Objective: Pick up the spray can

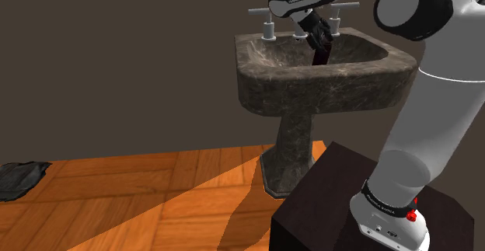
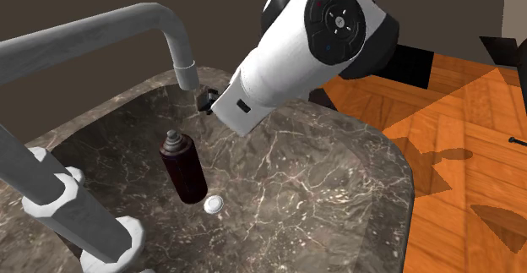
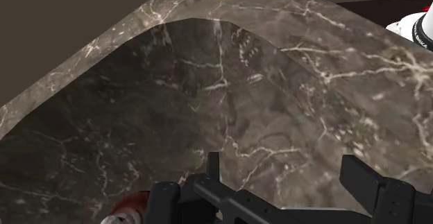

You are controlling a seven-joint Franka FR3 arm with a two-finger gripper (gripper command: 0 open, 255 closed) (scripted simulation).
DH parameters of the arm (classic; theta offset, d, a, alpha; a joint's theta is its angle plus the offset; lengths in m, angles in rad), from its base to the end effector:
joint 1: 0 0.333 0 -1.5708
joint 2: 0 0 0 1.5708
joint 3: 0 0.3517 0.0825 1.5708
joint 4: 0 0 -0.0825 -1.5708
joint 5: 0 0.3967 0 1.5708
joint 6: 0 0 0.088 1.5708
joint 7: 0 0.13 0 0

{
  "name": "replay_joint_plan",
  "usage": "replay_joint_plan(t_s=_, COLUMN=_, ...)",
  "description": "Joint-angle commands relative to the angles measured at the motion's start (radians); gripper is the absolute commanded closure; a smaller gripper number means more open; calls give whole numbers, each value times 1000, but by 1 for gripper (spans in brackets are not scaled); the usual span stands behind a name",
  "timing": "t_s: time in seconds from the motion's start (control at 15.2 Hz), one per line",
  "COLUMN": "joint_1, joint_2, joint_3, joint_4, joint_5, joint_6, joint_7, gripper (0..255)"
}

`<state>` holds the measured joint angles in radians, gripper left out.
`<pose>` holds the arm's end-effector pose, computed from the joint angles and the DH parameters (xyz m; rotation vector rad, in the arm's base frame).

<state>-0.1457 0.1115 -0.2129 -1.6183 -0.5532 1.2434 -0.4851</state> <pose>0.4855 -0.2604 0.5614 2.6522 0.0954 -0.9287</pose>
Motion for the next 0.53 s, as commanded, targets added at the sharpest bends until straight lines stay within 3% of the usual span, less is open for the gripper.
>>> replay_joint_plan(t_s=0.0, joint_1=-13, joint_2=87, joint_3=-13, joint_4=100, joint_5=-46, joint_6=-27, joint_7=-49, gripper=0)
replay_joint_plan(t_s=0.46, joint_1=-62, joint_2=441, joint_3=-65, joint_4=533, joint_5=-193, joint_6=-118, joint_7=-248, gripper=0)
